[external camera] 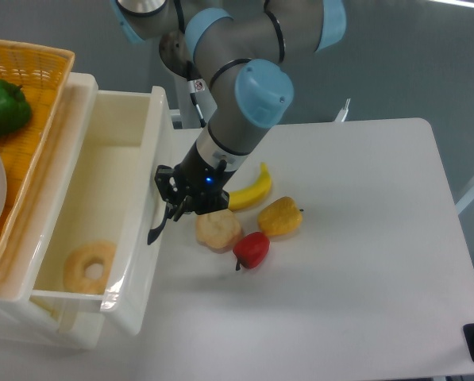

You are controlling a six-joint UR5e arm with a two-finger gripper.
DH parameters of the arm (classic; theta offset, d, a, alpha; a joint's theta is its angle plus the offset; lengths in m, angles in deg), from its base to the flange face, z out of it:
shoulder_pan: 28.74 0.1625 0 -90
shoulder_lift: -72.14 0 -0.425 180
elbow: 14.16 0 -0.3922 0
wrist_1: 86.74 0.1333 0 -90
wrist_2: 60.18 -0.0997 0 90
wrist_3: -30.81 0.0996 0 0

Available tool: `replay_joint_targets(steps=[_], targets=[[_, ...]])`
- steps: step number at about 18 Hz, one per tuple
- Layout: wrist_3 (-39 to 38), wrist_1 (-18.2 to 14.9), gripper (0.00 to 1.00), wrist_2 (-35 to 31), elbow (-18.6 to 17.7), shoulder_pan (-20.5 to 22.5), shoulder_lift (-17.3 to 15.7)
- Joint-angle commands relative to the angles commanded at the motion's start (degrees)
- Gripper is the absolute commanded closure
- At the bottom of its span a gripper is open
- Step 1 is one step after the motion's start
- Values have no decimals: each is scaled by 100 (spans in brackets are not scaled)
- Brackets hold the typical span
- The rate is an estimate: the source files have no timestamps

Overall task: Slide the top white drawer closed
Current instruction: 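Push the drawer front with the gripper into the cabinet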

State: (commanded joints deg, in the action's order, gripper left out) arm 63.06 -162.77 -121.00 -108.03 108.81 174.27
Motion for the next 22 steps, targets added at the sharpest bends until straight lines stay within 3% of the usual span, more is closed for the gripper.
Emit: replay_joint_targets(steps=[22], targets=[[-343, 35, 82, -237, 26, -615, 35]])
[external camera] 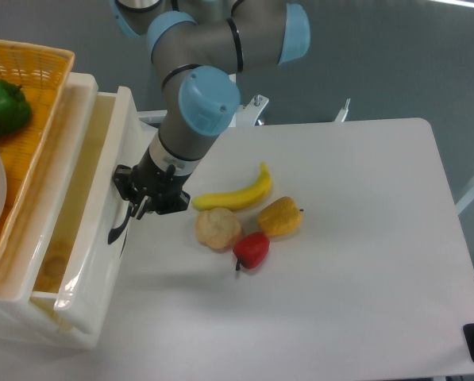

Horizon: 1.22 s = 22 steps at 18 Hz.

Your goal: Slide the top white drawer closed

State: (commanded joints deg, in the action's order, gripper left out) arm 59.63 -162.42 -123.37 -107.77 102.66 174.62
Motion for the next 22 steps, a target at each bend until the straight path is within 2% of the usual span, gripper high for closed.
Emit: replay_joint_targets(steps=[11, 14, 19, 22], targets=[[-26, 0, 81, 17, -17, -255, 96], [-35, 123, 81, 17, -18, -325, 123], [-35, 123, 80, 26, -18, -334, 140], [8, 175, 77, 26, 0, -326, 176]])
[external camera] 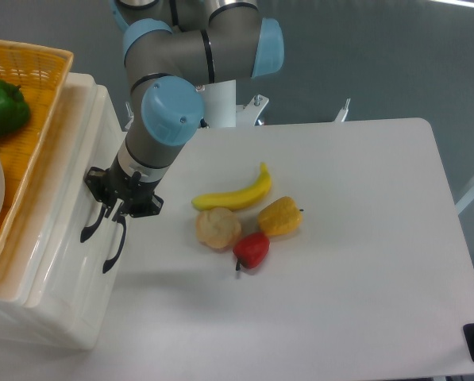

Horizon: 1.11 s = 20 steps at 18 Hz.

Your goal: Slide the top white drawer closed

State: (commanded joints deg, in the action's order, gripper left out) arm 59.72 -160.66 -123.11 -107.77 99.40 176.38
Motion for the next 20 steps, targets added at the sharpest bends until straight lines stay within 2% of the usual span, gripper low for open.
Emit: replay_joint_targets(steps=[2, 4, 10, 13, 15, 17, 20], targets=[[18, 149, 69, -9, 0, 149, 53], [44, 202, 65, -9, 0, 473, 70], [88, 264, 55, 9, 395, 1571, 325], [97, 282, 55, 0, 553, 2081, 352], [341, 404, 54, -9, 571, 2407, 413], [737, 597, 47, -17, 589, 2749, 544], [1072, 835, 39, -26, 589, 3032, 703]])
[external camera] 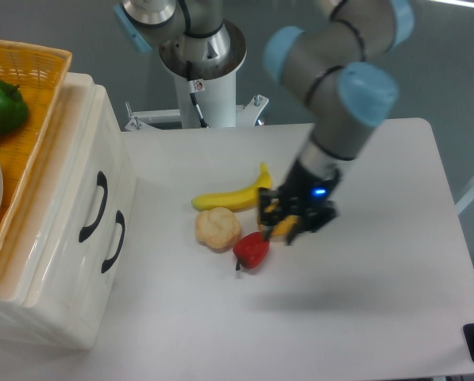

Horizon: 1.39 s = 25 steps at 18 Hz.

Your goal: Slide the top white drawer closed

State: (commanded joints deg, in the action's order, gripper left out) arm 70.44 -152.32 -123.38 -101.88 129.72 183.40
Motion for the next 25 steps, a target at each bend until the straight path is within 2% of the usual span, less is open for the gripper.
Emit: replay_joint_targets(steps=[1, 2, 3, 4, 8, 10, 15, 19, 22, 25], targets=[[9, 79, 38, -70, -9, 70, 44], [61, 150, 30, -244, 9, 141, 62], [158, 237, 8, -464, 35, 176, 88], [254, 308, 0, -692, 61, 203, 132], [737, 344, 0, -1098, 333, 448, 422], [1351, 352, 0, -1230, 465, 650, 554], [3468, 352, 0, -1643, 492, 1151, 694], [4655, 457, 0, -1740, 554, 1625, 853], [5605, 475, 0, -1749, 554, 1741, 958], [6116, 616, 0, -2090, 545, 1750, 985]])
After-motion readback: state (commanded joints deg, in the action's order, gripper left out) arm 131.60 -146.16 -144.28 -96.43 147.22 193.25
